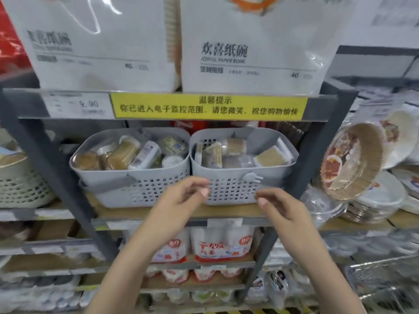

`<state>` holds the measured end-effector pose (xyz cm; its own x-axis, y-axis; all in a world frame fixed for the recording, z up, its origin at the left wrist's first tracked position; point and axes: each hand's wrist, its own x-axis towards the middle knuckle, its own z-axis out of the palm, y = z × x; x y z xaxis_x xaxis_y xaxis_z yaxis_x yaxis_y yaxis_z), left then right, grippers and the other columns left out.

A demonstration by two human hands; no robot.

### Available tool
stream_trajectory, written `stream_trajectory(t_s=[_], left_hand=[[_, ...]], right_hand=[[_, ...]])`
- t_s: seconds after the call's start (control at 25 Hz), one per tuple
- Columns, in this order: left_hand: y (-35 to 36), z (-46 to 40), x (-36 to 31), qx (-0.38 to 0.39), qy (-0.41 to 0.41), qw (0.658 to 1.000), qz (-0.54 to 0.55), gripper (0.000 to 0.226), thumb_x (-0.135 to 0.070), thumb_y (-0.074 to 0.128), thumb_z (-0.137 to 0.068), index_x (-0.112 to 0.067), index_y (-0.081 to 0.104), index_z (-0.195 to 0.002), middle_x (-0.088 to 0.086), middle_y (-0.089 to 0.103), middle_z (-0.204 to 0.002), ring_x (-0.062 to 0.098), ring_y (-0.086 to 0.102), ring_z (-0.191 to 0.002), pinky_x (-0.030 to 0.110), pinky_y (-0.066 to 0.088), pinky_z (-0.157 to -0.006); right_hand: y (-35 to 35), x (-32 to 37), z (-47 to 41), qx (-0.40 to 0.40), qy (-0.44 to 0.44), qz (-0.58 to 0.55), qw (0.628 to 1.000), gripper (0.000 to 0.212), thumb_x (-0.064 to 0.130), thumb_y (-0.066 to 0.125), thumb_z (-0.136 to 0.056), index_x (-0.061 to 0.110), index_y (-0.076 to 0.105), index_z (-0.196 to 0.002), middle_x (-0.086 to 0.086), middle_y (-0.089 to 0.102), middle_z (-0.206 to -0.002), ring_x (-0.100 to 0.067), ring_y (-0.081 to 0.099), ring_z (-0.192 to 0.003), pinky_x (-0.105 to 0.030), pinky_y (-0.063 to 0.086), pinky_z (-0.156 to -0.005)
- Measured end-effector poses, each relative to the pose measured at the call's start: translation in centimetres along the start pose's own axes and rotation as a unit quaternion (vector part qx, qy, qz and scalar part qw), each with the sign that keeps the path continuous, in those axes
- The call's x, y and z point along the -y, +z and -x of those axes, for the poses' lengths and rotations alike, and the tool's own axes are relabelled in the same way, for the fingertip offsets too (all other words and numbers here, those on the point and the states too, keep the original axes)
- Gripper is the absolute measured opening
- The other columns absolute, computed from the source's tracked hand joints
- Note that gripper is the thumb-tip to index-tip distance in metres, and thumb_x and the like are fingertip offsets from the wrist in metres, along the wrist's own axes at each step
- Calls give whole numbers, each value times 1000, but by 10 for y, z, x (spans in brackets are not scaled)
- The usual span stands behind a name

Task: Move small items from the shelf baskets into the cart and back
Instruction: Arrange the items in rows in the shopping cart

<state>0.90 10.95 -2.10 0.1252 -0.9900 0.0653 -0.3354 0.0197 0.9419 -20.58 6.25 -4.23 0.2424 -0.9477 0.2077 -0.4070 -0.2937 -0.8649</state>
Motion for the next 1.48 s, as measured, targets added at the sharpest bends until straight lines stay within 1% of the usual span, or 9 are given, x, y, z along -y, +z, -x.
stream_trajectory(t_s=[0.12,0.32,0.44,0.56,0.76,1.04,1.28,1.4,1.48], left_hand=[[-4,-45,-14,3,52,998,-43,15,-24,53,-93,-36,60,-100,-5,68,-105,8,62,-101,28,48,-94],[0,-109,-21,-14,84,988,-128,19,-17,53,-95,-21,60,-112,-6,64,-104,4,58,-96,6,42,-75],[2,-139,-14,-3,80,978,-194,24,-14,55,-94,-15,58,-118,-4,61,-110,8,55,-99,15,41,-80],[-1,-158,-2,10,75,967,-243,29,-13,56,-93,-14,57,-122,-2,60,-118,11,55,-107,23,42,-90],[-4,-184,14,41,100,921,-374,39,-19,60,-91,-17,52,-129,1,57,-131,16,53,-117,31,44,-96],[1,-194,17,68,93,854,-507,55,-28,61,-90,-21,39,-140,2,52,-137,23,50,-121,29,41,-88],[0,-197,20,38,90,868,-487,48,-22,62,-89,-19,48,-134,5,54,-134,25,49,-122,30,39,-90],[-2,-199,22,36,91,912,-398,38,-14,61,-89,-15,51,-126,0,59,-126,15,53,-114,21,33,-82],[-4,-200,23,50,91,931,-350,39,-16,63,-88,-16,51,-125,-5,57,-127,10,52,-115,19,32,-85]], right_hand=[[-9,0,-36,-29,-32,-3,999,14,23,56,-93,28,64,-104,19,66,-99,7,59,-95,-9,44,-79],[-13,0,-88,-58,-78,83,992,18,19,53,-94,20,63,-109,13,65,-105,1,58,-94,-3,39,-74],[-8,-12,-122,-47,-47,215,974,29,21,51,-94,12,57,-120,-5,58,-119,-22,56,-105,-23,39,-74],[-3,-19,-139,-9,44,284,958,37,25,52,-93,11,51,-127,-9,47,-129,-29,46,-118,-32,40,-85],[6,-15,-148,-35,118,338,933,42,30,55,-89,10,46,-124,-14,38,-136,-33,28,-130,-39,24,-108],[13,-9,-149,-74,177,333,923,42,23,58,-85,9,44,-122,-15,39,-131,-34,31,-125,-37,28,-102],[17,-8,-151,-108,187,372,903,39,17,58,-87,8,43,-122,-17,38,-130,-34,30,-123,-36,31,-96],[19,-8,-154,-146,180,392,890,25,8,49,-89,6,47,-113,-18,41,-123,-34,34,-115,-32,28,-87],[19,-8,-155,-167,174,391,888,24,4,44,-89,5,49,-112,-18,41,-122,-33,35,-113,-32,29,-88]])
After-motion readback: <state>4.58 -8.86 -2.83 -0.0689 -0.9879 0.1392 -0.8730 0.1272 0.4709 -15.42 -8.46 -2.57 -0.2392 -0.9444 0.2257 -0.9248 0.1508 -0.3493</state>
